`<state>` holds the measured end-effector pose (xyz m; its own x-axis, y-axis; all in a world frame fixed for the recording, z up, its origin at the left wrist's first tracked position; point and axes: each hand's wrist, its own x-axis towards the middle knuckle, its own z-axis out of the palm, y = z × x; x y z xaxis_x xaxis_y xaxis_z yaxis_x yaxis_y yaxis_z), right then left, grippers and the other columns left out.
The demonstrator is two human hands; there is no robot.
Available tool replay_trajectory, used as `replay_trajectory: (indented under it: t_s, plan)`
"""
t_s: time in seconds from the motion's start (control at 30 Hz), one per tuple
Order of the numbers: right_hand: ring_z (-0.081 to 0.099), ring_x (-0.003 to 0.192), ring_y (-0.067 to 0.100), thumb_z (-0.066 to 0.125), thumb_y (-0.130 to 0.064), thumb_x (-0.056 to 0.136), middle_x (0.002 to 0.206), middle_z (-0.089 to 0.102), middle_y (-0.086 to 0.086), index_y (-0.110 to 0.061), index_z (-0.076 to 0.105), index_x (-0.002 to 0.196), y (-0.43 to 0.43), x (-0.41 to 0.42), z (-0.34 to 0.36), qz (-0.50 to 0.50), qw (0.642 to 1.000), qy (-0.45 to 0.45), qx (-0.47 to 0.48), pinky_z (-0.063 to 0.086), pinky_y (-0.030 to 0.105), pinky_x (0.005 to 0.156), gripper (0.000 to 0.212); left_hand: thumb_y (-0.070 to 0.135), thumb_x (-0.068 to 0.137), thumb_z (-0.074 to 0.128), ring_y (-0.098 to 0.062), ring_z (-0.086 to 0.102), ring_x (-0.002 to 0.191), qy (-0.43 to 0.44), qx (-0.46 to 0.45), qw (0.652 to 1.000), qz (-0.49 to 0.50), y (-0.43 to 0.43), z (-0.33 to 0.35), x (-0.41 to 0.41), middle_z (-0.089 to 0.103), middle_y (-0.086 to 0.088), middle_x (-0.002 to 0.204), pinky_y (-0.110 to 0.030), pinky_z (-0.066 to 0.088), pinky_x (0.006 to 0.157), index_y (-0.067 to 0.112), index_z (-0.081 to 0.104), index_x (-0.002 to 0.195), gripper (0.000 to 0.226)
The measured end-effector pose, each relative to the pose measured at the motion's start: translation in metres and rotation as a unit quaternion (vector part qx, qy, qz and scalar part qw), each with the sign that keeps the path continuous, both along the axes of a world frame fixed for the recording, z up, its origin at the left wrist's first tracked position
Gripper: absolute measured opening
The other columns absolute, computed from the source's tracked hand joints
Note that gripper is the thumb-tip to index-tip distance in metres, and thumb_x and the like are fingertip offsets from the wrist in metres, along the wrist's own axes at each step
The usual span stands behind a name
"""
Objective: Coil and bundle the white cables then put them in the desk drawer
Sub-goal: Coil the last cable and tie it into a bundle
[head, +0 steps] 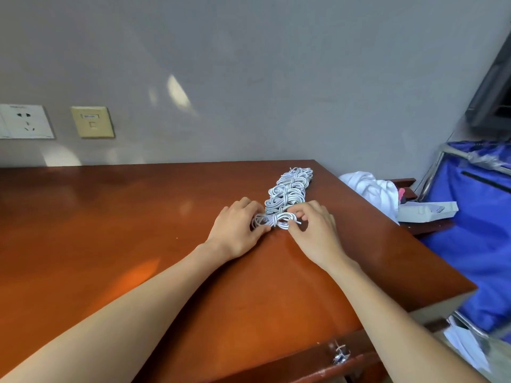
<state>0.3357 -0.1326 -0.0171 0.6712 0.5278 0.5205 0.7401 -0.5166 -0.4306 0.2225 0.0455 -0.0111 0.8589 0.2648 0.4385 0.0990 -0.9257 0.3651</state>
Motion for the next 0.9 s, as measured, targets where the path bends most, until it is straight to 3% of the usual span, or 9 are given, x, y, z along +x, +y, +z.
replay_trajectory:
  t_s: [0.13, 0.3, 0.47, 0.67, 0.9]
  plan:
    - [0.046, 0.111, 0.013, 0.063, -0.028, 0.096, 0.115, 0.055, -0.012, -0.033, 0.067, 0.116, 0.002, 0.008, -0.002, -0.037, 0.999, -0.004, -0.017, 0.032, 0.030, 0.092, 0.021, 0.056, 0.097, 0.059, -0.017, 0.053, 0.112, 0.007, 0.014, 1.000, 0.005, 0.000, -0.004, 0.012, 0.056, 0.007, 0.121, -0.034, 0.037, 0.097, 0.028, 0.058, 0.128, 0.042]
    - [0.042, 0.116, 0.016, 0.058, -0.032, 0.103, 0.122, 0.054, -0.009, -0.034, 0.064, 0.128, 0.002, 0.009, -0.005, -0.038, 0.998, -0.027, -0.044, 0.034, 0.034, 0.098, 0.026, 0.062, 0.101, 0.043, -0.021, 0.048, 0.116, 0.007, 0.092, 0.994, 0.052, -0.003, -0.010, 0.014, 0.053, 0.004, 0.124, -0.040, 0.035, 0.101, 0.026, 0.054, 0.131, 0.048]
    - [0.040, 0.121, 0.020, 0.055, -0.033, 0.104, 0.127, 0.052, -0.005, -0.029, 0.060, 0.134, 0.002, 0.004, -0.005, -0.047, 0.995, -0.049, -0.066, 0.035, 0.039, 0.105, 0.031, 0.068, 0.098, 0.042, -0.022, 0.048, 0.117, 0.030, 0.066, 0.995, 0.073, -0.001, -0.009, 0.012, 0.053, 0.003, 0.123, -0.042, 0.035, 0.102, 0.024, 0.055, 0.127, 0.054]
    - [0.045, 0.125, 0.024, 0.062, -0.026, 0.097, 0.131, 0.054, -0.001, -0.021, 0.062, 0.132, 0.003, -0.023, 0.001, -0.022, 0.994, -0.093, -0.055, 0.038, 0.044, 0.106, 0.035, 0.040, 0.103, 0.045, -0.028, 0.053, 0.106, -0.011, 0.099, 0.993, 0.067, -0.008, -0.002, -0.011, 0.053, -0.003, 0.120, -0.041, 0.041, 0.091, 0.018, 0.059, 0.121, 0.032]
    - [0.035, 0.139, 0.020, 0.054, -0.032, 0.102, 0.146, 0.047, -0.004, -0.023, 0.052, 0.145, 0.019, -0.089, 0.012, 0.040, 0.997, -0.029, -0.064, 0.026, 0.040, 0.117, 0.043, 0.039, 0.103, 0.044, -0.026, 0.048, 0.120, 0.056, 0.092, 0.988, 0.111, 0.013, 0.001, -0.090, 0.048, -0.002, 0.134, -0.043, 0.039, 0.103, 0.019, 0.051, 0.133, 0.036]
